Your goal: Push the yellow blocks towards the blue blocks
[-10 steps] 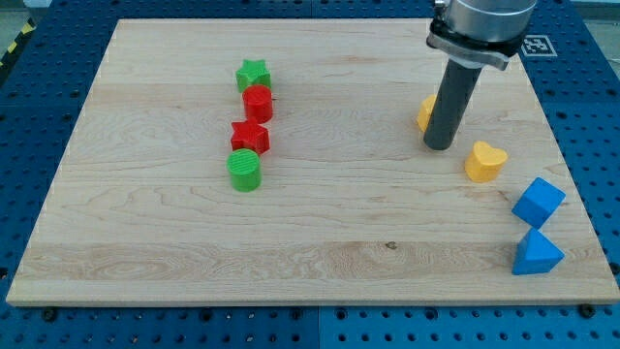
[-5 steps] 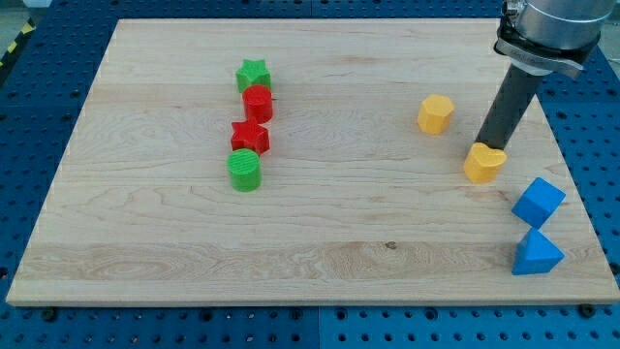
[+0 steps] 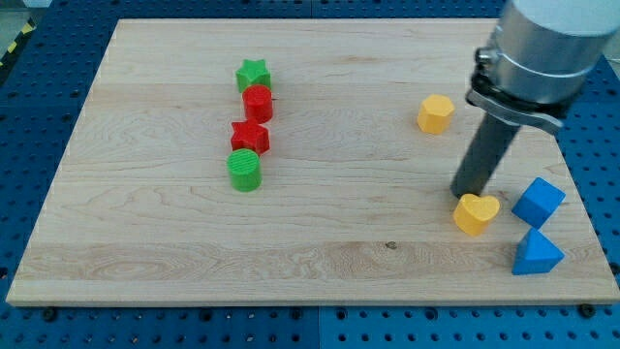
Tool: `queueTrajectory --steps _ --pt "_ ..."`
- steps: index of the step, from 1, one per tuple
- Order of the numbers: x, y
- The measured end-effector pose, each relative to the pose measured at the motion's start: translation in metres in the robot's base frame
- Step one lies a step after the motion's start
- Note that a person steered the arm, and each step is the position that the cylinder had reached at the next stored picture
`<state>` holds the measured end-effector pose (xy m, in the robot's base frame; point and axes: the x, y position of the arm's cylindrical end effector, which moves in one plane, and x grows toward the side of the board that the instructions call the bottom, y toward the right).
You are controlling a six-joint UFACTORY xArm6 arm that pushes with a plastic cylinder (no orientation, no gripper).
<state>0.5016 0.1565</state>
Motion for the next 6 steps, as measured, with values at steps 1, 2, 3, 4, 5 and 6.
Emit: queueTrajectory --steps 1,2,3,4,5,6 --pt "-0.044 -0.034" --pt "-0.106 -0.057" --pt "-0.147 -0.039" --pt "-0.147 -0.015" --pt "-0.143 -0.015" --pt "-0.109 -0.012"
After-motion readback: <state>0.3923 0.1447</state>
